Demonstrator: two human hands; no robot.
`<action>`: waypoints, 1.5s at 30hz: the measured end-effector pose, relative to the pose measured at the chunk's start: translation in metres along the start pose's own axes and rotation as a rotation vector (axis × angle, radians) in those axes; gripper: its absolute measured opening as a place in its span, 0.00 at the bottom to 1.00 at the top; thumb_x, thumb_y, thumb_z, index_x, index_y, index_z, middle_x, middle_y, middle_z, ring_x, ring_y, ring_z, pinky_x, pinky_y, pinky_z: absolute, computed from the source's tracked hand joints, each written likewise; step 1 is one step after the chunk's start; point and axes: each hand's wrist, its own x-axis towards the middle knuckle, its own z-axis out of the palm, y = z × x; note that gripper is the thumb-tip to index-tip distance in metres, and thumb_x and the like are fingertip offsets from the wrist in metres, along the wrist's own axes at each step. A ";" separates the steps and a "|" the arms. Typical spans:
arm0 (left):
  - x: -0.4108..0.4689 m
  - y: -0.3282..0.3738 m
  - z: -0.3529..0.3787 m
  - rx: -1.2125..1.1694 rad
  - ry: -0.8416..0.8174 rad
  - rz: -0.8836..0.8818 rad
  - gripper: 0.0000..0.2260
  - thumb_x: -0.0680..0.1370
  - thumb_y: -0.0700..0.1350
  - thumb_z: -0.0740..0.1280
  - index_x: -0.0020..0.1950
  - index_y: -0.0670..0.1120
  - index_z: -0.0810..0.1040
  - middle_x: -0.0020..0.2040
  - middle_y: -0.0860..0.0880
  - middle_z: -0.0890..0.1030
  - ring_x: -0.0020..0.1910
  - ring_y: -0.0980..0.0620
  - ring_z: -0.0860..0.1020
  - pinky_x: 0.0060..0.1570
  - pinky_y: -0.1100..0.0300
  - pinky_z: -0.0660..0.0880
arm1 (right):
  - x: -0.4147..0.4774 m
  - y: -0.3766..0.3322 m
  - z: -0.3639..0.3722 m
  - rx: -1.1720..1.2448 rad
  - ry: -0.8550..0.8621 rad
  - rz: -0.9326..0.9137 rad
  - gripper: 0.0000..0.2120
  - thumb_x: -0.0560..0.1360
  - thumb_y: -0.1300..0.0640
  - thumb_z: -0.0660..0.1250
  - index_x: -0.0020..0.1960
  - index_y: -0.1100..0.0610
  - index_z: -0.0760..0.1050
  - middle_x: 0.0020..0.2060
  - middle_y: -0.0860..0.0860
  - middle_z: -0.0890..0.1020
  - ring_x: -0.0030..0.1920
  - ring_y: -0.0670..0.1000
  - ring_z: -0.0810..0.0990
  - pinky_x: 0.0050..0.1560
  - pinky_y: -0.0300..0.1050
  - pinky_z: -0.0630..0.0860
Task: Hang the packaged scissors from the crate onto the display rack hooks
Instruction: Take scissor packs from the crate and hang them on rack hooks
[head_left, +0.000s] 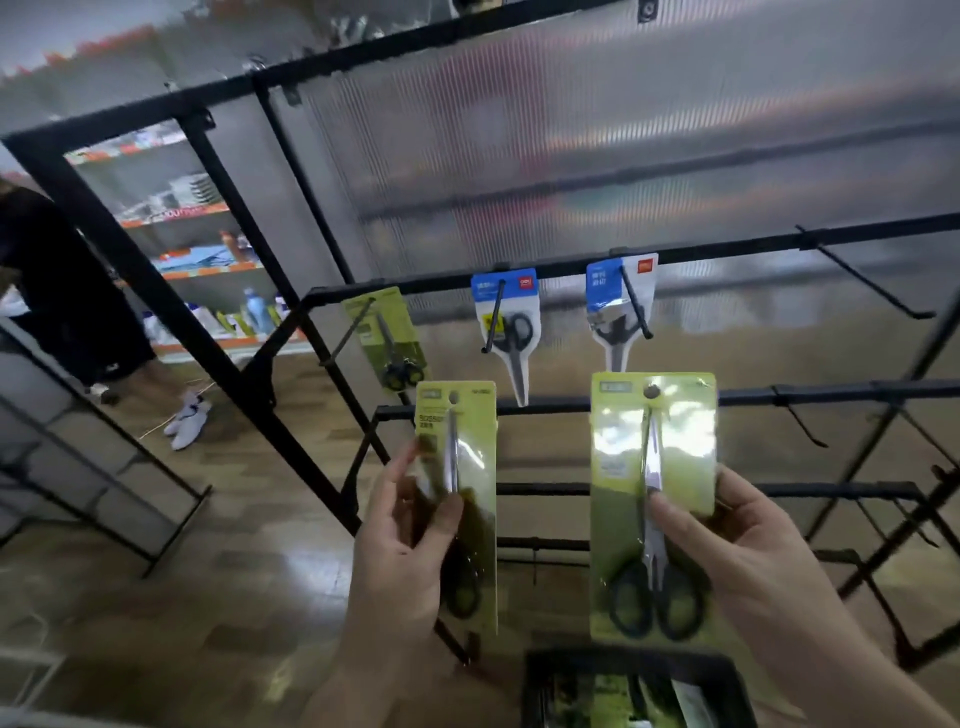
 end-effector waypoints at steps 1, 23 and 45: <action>0.004 0.002 -0.004 -0.012 0.006 0.004 0.25 0.73 0.46 0.71 0.68 0.63 0.75 0.52 0.51 0.85 0.53 0.52 0.85 0.52 0.54 0.82 | 0.001 0.003 0.005 0.006 0.000 -0.007 0.15 0.72 0.60 0.68 0.58 0.58 0.81 0.47 0.56 0.88 0.45 0.54 0.88 0.37 0.43 0.84; 0.125 -0.012 -0.150 0.000 -0.034 0.026 0.12 0.79 0.35 0.72 0.59 0.49 0.81 0.49 0.53 0.87 0.49 0.54 0.85 0.54 0.49 0.82 | 0.043 0.049 0.206 -0.175 0.118 -0.141 0.14 0.72 0.51 0.74 0.57 0.51 0.84 0.51 0.56 0.88 0.52 0.61 0.87 0.62 0.65 0.78; 0.163 -0.033 -0.161 0.048 -0.137 -0.044 0.11 0.78 0.36 0.72 0.55 0.51 0.79 0.47 0.52 0.85 0.47 0.56 0.83 0.53 0.56 0.81 | 0.053 0.060 0.248 -0.237 0.198 -0.080 0.12 0.76 0.59 0.72 0.60 0.57 0.81 0.50 0.56 0.88 0.52 0.60 0.87 0.60 0.63 0.80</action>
